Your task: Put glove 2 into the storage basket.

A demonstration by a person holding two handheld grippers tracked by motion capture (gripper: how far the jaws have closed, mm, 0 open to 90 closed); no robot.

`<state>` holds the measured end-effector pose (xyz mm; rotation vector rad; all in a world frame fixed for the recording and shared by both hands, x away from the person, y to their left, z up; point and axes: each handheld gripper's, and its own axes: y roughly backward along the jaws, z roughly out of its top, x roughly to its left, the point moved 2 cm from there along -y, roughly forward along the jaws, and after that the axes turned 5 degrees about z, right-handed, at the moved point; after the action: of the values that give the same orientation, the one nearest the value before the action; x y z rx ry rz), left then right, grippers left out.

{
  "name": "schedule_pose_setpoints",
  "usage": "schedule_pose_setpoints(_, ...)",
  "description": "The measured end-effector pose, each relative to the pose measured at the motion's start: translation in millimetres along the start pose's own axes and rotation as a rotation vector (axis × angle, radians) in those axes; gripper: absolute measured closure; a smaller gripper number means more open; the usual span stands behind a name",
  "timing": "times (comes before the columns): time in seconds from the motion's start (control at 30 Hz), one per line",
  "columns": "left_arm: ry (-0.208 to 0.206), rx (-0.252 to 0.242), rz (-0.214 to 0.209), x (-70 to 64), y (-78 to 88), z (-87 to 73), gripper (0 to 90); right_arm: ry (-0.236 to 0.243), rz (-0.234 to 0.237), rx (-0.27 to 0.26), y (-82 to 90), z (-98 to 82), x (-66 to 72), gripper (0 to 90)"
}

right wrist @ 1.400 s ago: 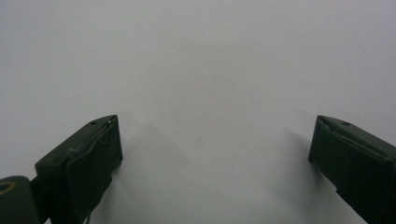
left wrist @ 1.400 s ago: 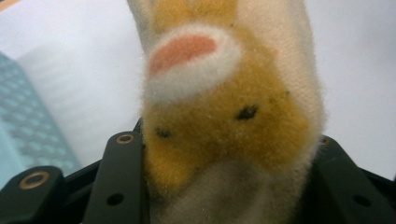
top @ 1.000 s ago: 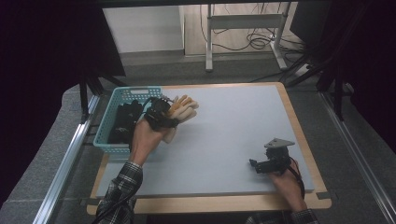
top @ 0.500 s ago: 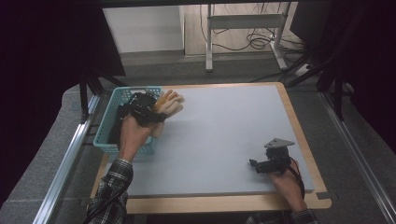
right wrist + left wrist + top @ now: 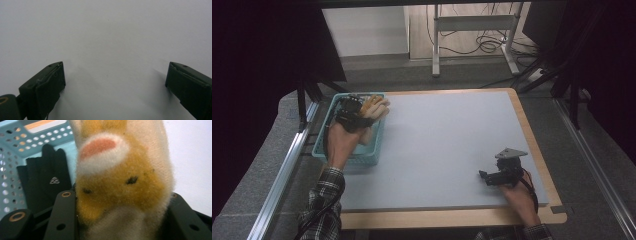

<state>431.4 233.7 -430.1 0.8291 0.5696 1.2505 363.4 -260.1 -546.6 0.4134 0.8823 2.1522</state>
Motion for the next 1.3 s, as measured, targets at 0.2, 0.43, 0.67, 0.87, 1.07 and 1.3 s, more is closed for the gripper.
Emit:
schedule_pose_setpoints(0.2, 0.043, 0.017, 0.032, 15.9, -7.9, -4.7, 52.6, 0.0, 0.0, 0.0, 0.0, 0.0, 0.0, 2.5)
schedule_pose_setpoints(0.43, 0.075, 0.035, 0.058, 27.4, -20.8, -7.4, 52.3, -0.001, 0.0, 0.0, 0.0, 0.0, 0.1, 2.4)
schedule_pose_setpoints(0.67, 0.081, 0.065, 0.063, 30.0, -41.1, -7.5, 51.9, -0.001, 0.0, 0.0, -0.1, 0.0, 0.1, 2.5)
schedule_pose_setpoints(0.87, 0.078, 0.091, 0.07, 26.8, -58.5, -8.3, 51.2, -0.001, 0.0, 0.0, -0.1, 0.0, 0.0, 2.5)
schedule_pose_setpoints(1.07, 0.064, 0.132, 0.091, 22.7, -74.4, -8.8, 50.5, -0.001, 0.0, 0.0, 0.0, 0.0, 0.0, 2.5)
schedule_pose_setpoints(1.3, 0.053, 0.194, 0.088, 17.1, -96.3, -12.3, 49.5, -0.001, 0.001, -0.001, -0.1, 0.0, 0.0, 2.5)
